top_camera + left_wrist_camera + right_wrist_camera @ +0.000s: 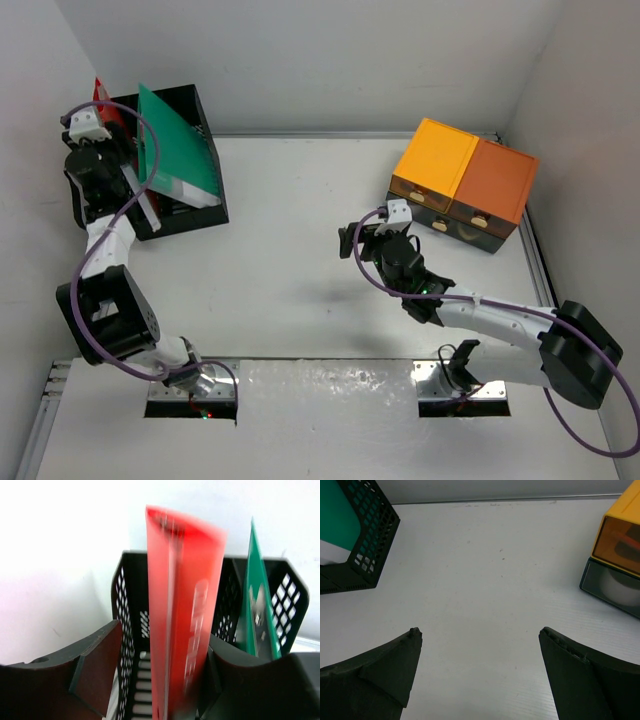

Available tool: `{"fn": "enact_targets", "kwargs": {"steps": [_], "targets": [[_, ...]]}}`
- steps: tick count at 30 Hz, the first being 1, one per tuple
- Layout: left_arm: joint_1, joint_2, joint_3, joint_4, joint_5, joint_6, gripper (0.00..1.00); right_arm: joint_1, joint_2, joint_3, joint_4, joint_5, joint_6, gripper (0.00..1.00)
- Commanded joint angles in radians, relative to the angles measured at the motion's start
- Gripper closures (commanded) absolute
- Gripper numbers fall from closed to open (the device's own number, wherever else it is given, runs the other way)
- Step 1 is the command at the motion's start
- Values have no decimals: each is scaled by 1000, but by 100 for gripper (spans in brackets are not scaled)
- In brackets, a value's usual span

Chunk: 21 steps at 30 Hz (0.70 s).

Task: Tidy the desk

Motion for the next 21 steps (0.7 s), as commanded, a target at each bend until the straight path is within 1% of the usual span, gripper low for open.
{"fn": "enact_targets", "kwargs": {"steps": [1, 4, 8, 9, 10, 12, 13, 15, 16, 21], "targets": [[-13, -9, 87, -21, -19, -7, 47, 6, -9, 38, 3, -10, -19, 4], [-16, 10, 128, -18, -50, 35, 47, 6, -11, 46, -6, -12, -27, 4], [-16, 85, 225, -114, -38, 50, 47, 6, -11, 50, -17, -6, -38, 4], [-16, 89, 239, -117, -39, 50, 49, 6, -11, 52, -17, -4, -39, 4], [-16, 90, 236, -111, -41, 52, 61, 6, -9, 50, -17, -4, -38, 4], [-16, 80, 228, -103, -41, 58, 75, 6, -8, 49, -14, -4, -35, 4], [-16, 67, 227, -106, -41, 58, 87, 6, -9, 46, -10, -6, -30, 4], [-16, 50, 218, -117, -33, 70, 94, 6, -9, 43, -9, -9, -29, 4], [-16, 32, 213, -117, -27, 76, 100, 5, -6, 41, -9, -7, -29, 4], [-16, 6, 211, -97, -13, 108, 100, 6, 4, 41, 0, 3, -29, 4]]}}
